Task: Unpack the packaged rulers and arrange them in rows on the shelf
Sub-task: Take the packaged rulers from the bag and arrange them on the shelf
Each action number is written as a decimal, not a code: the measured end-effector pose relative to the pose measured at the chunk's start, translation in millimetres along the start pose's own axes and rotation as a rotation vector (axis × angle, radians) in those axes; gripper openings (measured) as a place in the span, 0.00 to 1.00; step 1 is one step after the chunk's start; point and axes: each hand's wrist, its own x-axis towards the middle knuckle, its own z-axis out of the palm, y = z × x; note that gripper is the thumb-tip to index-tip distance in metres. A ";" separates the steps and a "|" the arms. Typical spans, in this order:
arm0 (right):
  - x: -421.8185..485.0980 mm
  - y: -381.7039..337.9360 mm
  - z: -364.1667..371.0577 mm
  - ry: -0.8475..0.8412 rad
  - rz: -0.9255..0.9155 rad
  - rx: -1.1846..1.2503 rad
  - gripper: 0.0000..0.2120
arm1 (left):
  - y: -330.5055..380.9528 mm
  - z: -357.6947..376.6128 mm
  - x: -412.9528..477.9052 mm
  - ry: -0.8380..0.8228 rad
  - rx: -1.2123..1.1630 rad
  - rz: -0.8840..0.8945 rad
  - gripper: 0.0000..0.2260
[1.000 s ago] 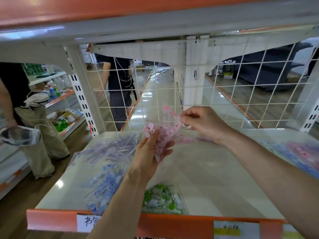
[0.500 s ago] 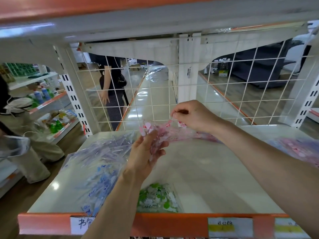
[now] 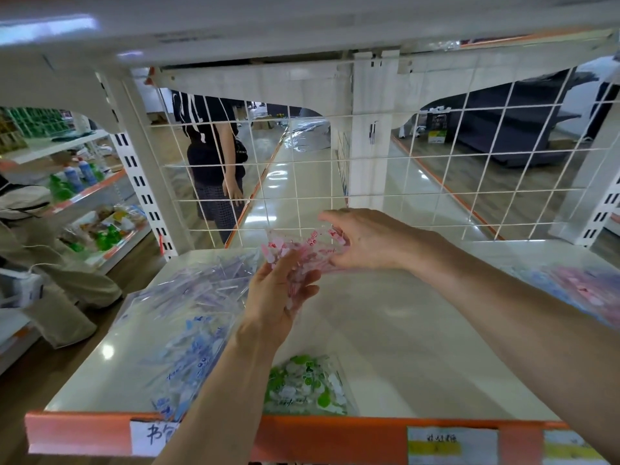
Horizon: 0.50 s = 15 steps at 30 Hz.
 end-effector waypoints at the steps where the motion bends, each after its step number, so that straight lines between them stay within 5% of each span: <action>1: 1.7 3.2 1.3 0.005 0.010 0.039 0.17 | -0.5 -0.6 0.8 0.013 -0.004 0.002 0.10; 6: 13.1 36.5 3.1 0.003 0.236 0.138 0.25 | 0.1 -3.2 5.4 0.215 -0.069 0.065 0.09; 15: 31.2 33.5 30.5 -0.250 0.296 -0.008 0.12 | 0.3 -0.2 7.3 0.242 -0.041 0.090 0.07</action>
